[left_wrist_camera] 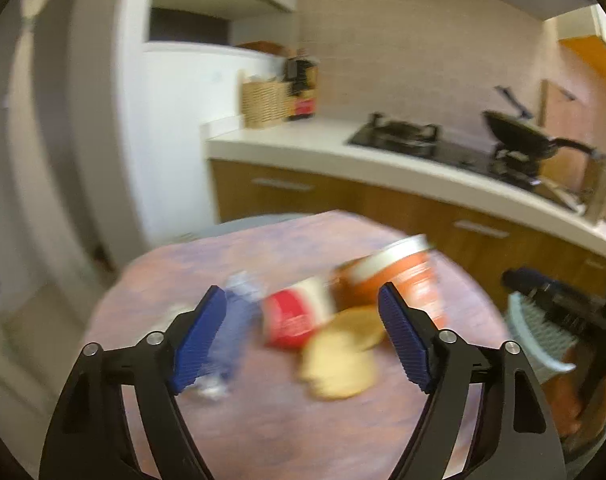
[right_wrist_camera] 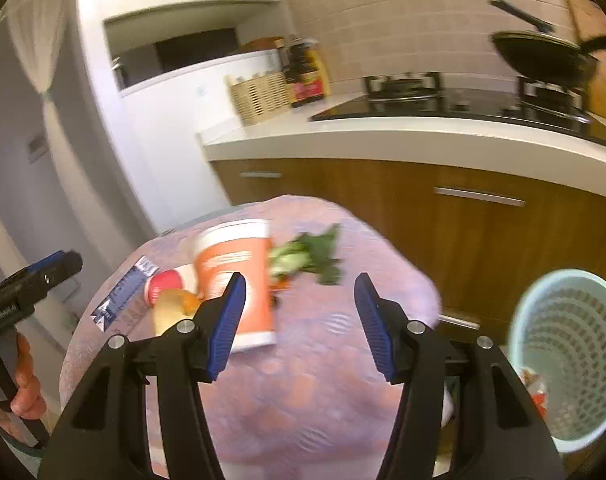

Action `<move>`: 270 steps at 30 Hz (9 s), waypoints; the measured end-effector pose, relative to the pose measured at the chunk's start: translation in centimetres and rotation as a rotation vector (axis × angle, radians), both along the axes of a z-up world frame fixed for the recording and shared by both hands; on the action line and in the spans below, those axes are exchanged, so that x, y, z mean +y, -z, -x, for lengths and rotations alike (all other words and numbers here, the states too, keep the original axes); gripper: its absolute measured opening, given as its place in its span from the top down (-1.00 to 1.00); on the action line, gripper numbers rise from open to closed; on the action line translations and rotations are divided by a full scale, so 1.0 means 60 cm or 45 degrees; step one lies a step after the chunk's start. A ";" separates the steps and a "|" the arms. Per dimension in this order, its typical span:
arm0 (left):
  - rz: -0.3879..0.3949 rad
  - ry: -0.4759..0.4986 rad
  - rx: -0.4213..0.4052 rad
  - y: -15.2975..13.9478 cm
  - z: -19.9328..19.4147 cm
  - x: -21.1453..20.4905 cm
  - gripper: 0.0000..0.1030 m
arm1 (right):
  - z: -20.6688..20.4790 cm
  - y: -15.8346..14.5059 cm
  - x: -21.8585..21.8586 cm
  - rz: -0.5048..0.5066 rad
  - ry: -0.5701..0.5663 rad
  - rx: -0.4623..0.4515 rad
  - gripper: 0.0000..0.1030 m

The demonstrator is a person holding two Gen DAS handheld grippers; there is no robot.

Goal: Collect trash

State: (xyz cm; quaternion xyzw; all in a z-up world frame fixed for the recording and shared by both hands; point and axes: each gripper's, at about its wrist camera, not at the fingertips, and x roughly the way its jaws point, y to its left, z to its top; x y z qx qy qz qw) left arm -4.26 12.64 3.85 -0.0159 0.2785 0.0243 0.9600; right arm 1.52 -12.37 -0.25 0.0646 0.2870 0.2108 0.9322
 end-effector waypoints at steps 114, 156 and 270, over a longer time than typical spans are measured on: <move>-0.050 0.968 0.298 0.154 -0.201 -0.682 -0.06 | 0.038 0.136 -0.590 -0.246 0.878 0.303 -0.29; 0.370 -0.203 0.146 0.102 -0.060 0.294 -0.06 | -0.032 0.075 0.205 0.156 -0.147 0.016 0.20; 0.485 0.479 0.005 0.049 -0.010 0.134 0.92 | 0.010 0.008 0.153 0.143 -0.258 -0.052 0.94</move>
